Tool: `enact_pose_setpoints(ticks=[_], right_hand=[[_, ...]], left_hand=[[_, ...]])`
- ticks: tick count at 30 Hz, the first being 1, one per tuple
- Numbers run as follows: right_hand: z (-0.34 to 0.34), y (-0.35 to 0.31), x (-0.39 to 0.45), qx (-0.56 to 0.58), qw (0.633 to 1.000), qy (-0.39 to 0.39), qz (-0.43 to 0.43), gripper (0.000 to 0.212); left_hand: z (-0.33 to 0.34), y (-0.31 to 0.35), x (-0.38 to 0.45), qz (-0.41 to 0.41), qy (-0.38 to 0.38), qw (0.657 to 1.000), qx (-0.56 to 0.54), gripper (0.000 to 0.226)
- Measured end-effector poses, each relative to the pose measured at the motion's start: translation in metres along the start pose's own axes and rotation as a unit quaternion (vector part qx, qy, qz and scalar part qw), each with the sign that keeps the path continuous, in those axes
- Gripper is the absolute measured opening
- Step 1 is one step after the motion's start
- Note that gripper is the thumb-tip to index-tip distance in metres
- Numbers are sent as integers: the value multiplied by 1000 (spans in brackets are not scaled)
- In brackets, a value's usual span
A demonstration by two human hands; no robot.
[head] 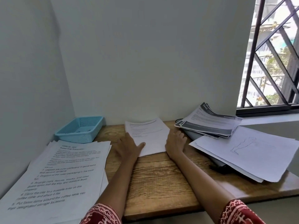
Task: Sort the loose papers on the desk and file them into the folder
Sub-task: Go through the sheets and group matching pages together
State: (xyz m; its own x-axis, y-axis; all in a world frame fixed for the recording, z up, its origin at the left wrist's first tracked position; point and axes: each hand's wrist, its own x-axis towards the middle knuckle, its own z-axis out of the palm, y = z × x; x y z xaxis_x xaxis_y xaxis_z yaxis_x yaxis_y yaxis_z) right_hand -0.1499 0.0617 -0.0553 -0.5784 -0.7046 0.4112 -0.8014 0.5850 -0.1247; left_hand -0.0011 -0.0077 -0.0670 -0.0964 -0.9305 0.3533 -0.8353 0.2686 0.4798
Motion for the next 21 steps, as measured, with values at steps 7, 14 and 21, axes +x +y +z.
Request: enact_pose_setpoints(ticks=[7,14,21], right_hand=[[-4,-1,-5,77,988,53,-120,38],[-15,-18,-31,262,939,66,-212,24],[-47,-83,-90,563,804,-190,-34,23]], left_hand=[[-20,3,-20,57,47,993,93,40],[-65,-33,-43,28,117,993,20,28],[-148,-103,-57,-163,78,966,184,27]])
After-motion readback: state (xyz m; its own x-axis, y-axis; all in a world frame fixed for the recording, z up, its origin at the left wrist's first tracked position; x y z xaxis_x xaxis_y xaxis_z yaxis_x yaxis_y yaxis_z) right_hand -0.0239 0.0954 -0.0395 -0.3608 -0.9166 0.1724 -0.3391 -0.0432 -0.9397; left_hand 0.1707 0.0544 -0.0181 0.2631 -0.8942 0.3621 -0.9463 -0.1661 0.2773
